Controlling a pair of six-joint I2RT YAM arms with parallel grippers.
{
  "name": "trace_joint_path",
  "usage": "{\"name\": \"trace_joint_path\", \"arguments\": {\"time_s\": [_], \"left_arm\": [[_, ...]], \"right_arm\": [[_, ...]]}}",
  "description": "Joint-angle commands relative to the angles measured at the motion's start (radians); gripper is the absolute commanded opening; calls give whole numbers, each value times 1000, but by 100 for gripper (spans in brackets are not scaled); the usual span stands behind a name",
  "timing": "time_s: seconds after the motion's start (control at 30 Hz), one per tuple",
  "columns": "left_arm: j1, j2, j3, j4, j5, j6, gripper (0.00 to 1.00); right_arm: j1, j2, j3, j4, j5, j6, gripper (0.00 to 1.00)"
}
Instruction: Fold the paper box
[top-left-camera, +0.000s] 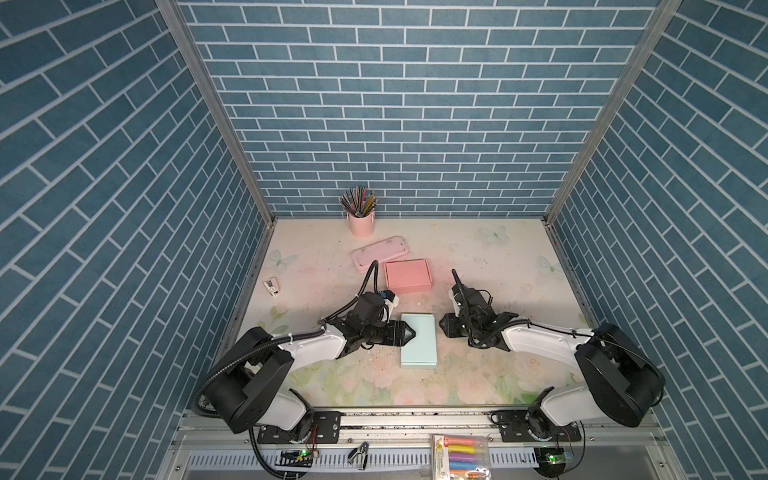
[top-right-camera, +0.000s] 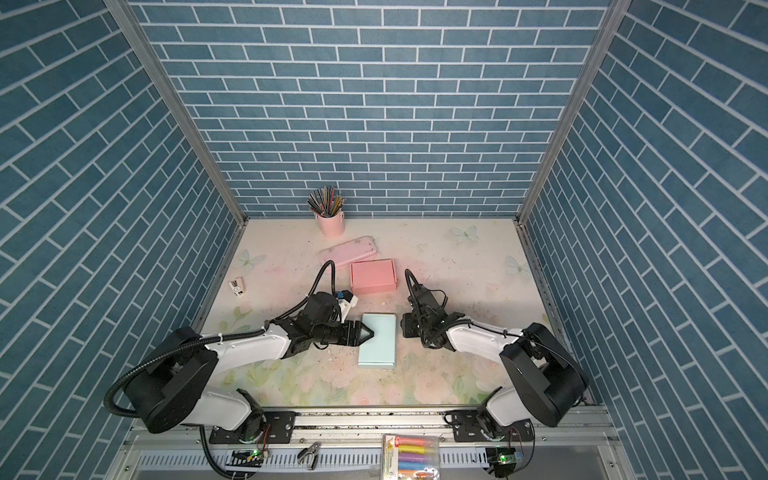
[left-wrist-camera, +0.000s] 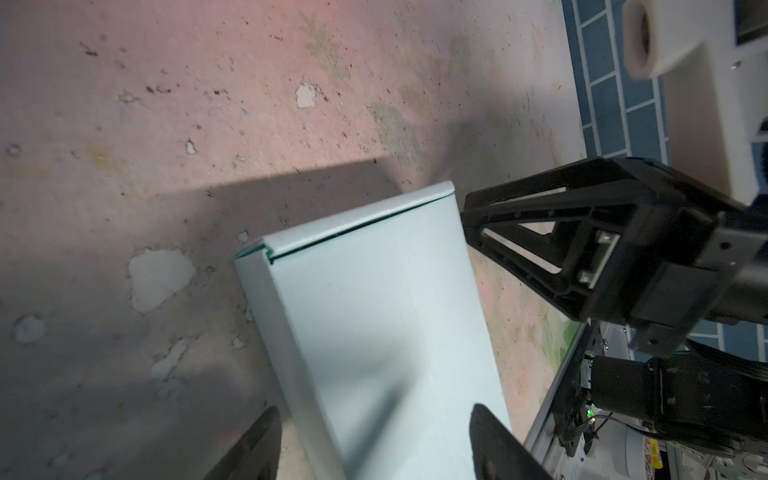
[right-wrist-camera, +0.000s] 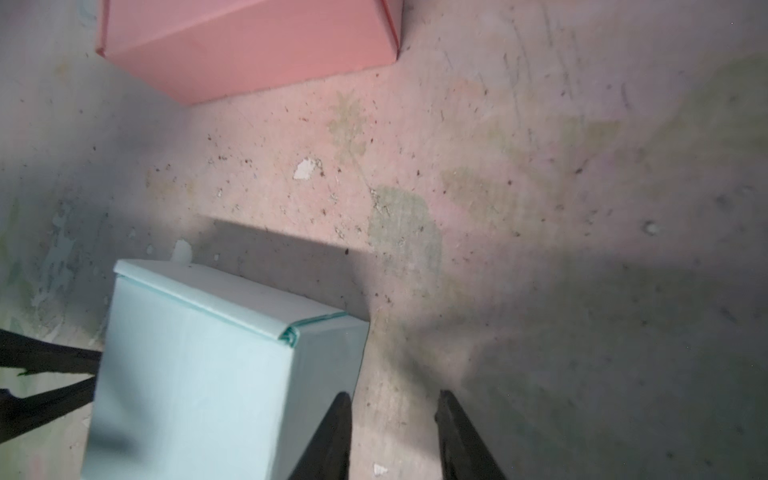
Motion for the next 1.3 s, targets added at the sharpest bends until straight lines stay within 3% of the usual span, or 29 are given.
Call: {"name": "trace_joint_path", "arguments": {"time_s": [0.0,0.27,0.7,1.1,1.27], "left_arm": [[6,31,29,71,38,-13,72],[7,94,53,106,39,-17,71],[4,101,63,121,53,-6,70],[6,98,75,85,43,25,70],[14,48,69,-1,-17,61,74]], "right_arm": [[-3,29,34,17,-33,-33,36],[3,81,55,33,-66,-32,34],[116,99,106,60,-71,29,33],[69,-51,12,-44,-8,26,36],[25,-137,-3,-128,17,-52,42]]}}
